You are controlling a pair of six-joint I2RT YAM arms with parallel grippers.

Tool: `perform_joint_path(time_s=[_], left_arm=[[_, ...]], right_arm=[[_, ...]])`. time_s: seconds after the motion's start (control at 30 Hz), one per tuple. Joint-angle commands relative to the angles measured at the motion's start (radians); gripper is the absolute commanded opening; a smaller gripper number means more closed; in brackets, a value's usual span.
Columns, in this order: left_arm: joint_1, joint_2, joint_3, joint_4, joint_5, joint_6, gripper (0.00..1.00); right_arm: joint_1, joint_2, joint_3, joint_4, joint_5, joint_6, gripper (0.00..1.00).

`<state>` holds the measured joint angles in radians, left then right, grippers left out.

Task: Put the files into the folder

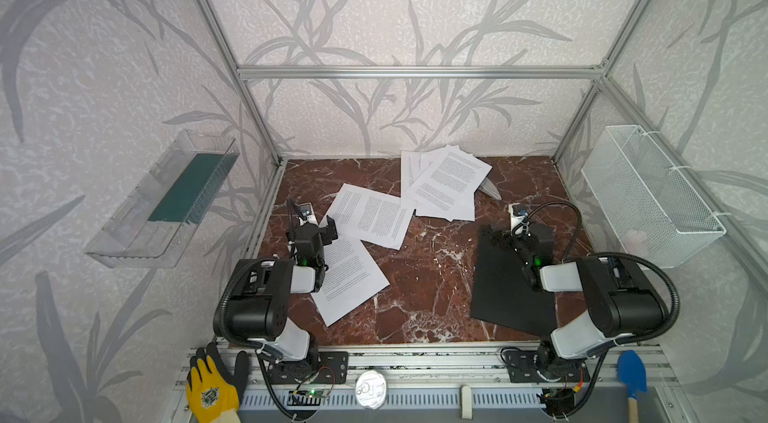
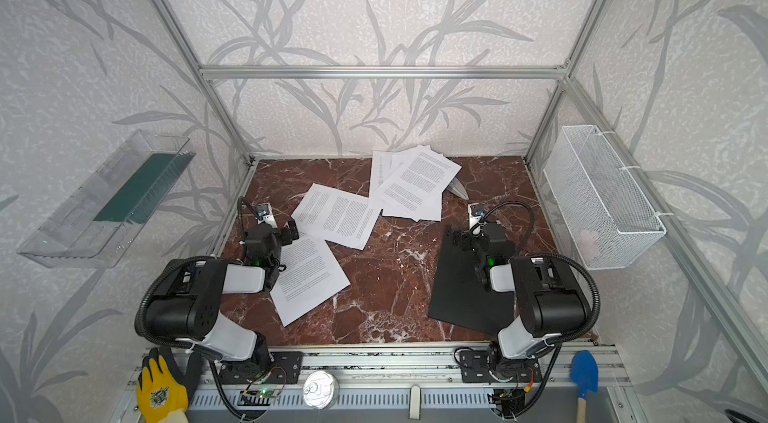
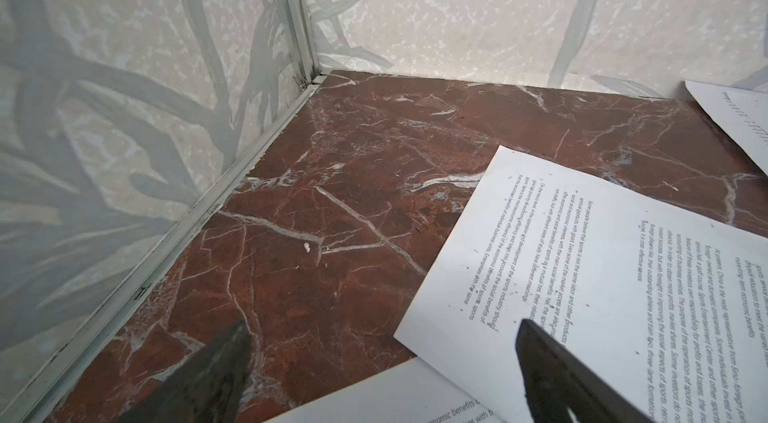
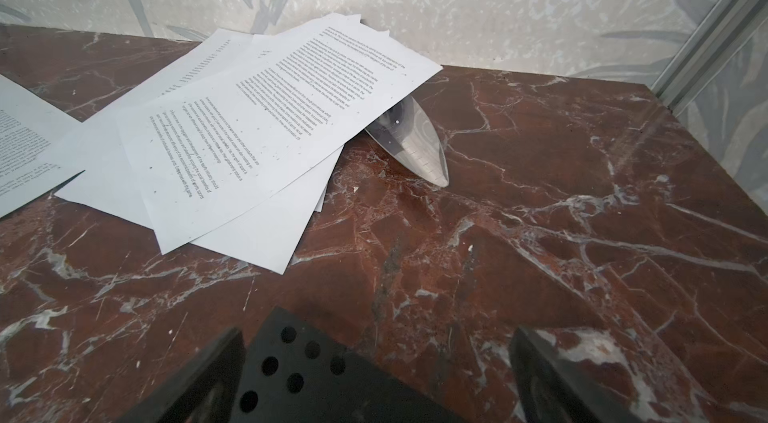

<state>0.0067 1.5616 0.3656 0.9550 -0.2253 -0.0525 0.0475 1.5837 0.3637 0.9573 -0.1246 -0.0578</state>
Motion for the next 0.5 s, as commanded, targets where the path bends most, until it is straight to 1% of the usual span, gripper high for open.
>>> perform_joint_path(time_s=[0.0,0.47], left_arm=[[0.003,0.009,0.0,0.017,0.012,0.011,0.99],[0.003,0.01,-0.001,0.018,0.011,0.011,0.99]], right_arm=[[0.003,0.002,0.02,0.006,-0.007,-0.011,0.99],[0.006,0.0,0.018,0.008,-0.002,-0.013,0.99]])
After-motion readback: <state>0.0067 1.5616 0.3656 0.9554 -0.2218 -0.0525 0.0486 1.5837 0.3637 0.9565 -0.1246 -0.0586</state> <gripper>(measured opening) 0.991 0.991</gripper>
